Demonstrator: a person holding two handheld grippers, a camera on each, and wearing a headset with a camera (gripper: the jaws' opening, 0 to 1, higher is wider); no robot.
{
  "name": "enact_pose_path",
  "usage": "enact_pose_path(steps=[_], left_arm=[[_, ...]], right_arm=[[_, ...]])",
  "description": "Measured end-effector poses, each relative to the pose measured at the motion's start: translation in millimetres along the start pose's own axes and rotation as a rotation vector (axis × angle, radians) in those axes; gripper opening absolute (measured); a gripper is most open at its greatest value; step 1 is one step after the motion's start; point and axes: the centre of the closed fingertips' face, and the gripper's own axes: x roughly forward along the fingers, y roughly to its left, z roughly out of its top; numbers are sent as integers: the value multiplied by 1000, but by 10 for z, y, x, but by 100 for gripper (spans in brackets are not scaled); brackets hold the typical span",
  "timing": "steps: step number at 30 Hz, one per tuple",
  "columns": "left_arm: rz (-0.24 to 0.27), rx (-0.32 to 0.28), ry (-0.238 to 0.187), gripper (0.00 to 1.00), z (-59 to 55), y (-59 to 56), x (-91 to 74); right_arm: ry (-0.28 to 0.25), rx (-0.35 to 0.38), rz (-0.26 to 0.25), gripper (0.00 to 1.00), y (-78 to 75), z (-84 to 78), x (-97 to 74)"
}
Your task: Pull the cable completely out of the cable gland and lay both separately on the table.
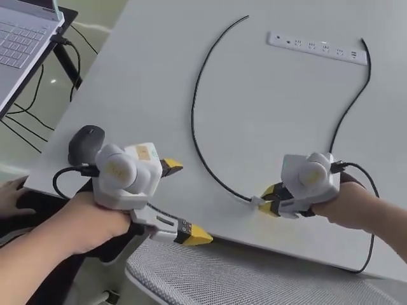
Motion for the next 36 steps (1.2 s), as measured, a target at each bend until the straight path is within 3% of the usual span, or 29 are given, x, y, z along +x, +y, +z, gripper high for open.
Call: enact_pose_path(steps=[2, 12, 21, 24, 26, 28, 36], left_arm=[[-3, 5, 2, 93, 2, -2, 9], [-24, 36, 9, 93, 74, -46, 35], [-23, 52, -25, 93, 289, -34, 19], [-24, 56, -45, 93, 396, -21, 12], [-31, 59, -65, 92, 454, -32, 13], [-32, 63, -73, 91, 490, -31, 27], [-62, 88, -77, 89, 638, -54, 138]], right_arm=[[-38, 30, 25, 7, 28, 83, -62], [-73, 92, 41, 7, 42, 259, -469], [-118, 125, -5, 7, 12, 478, -705], [-117, 113, -15, 7, 25, 514, -726], [-145, 154, -14, 7, 45, 604, -750], [-146, 150, -17, 7, 65, 636, -761], [-156, 127, -30, 7, 81, 727, -878]])
